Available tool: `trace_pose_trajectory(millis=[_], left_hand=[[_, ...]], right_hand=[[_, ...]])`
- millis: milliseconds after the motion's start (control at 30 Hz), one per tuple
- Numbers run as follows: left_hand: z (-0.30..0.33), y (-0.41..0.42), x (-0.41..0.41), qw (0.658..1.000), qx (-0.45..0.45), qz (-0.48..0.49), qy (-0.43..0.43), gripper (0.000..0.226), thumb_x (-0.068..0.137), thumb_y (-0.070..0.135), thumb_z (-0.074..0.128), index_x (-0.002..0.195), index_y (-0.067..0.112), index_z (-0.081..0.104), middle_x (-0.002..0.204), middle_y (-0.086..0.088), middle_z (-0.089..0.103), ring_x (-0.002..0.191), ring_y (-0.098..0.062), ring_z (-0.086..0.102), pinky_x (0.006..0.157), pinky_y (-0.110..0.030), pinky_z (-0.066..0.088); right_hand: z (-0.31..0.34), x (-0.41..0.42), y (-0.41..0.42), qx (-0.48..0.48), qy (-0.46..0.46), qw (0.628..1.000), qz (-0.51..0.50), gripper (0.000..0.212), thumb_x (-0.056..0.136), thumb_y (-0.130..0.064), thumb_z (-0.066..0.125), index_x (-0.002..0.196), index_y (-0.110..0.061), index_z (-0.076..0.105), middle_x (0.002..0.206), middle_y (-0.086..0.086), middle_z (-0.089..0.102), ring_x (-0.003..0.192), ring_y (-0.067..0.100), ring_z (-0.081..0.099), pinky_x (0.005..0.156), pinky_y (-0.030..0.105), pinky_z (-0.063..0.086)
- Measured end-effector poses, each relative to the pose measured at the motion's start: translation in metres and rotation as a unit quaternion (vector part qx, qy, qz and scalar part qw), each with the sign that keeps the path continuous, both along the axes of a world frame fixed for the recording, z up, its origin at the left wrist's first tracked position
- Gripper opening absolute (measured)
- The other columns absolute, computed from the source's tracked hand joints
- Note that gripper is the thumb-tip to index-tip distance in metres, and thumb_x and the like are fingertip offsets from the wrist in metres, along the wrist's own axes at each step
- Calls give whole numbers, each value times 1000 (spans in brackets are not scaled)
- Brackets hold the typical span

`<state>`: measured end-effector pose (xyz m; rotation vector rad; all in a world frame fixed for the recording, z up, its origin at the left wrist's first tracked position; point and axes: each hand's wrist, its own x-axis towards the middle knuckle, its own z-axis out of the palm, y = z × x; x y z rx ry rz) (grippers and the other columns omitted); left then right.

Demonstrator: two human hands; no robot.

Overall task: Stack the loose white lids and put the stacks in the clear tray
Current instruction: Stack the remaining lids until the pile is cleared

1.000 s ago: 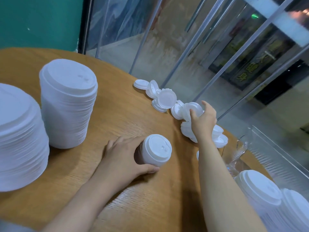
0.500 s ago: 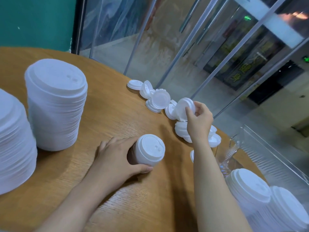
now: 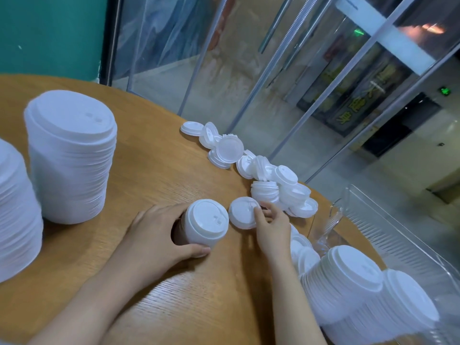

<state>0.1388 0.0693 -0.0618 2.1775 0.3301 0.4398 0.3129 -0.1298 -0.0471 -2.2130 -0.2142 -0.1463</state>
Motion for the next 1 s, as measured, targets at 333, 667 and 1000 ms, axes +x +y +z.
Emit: trace_pose_trajectory(millis=[333,667,1000], left_hand=[[-3,0,-2,1000,-4,-5,1,73,57,79,77,123,60,54,99,39,54,109,22,36,91,-19,29],[-2,-3,-1,999,6,3,33,89,57,83,76,136,50,50,108,29,56,107,-3,46,95,-27,34],[4,-6,-4,999,-2,5,49,83,62,76,78,136,53,47,104,30,47,105,-9,40,96,-31,35]], right_hand=[[-16,-15,-8,-53,-13,998,44,37,95,-48,67,126,-28,62,122,-9,57,109,6,57,99,32,48],[-23,-16,-6,-84,-42,994,49,69,69,-69,79,126,-34,62,121,-20,58,119,6,50,104,42,49],[47,-75,13,79,-58,967,234,54,75,-38,85,125,-35,64,129,-15,66,126,9,59,104,30,47]])
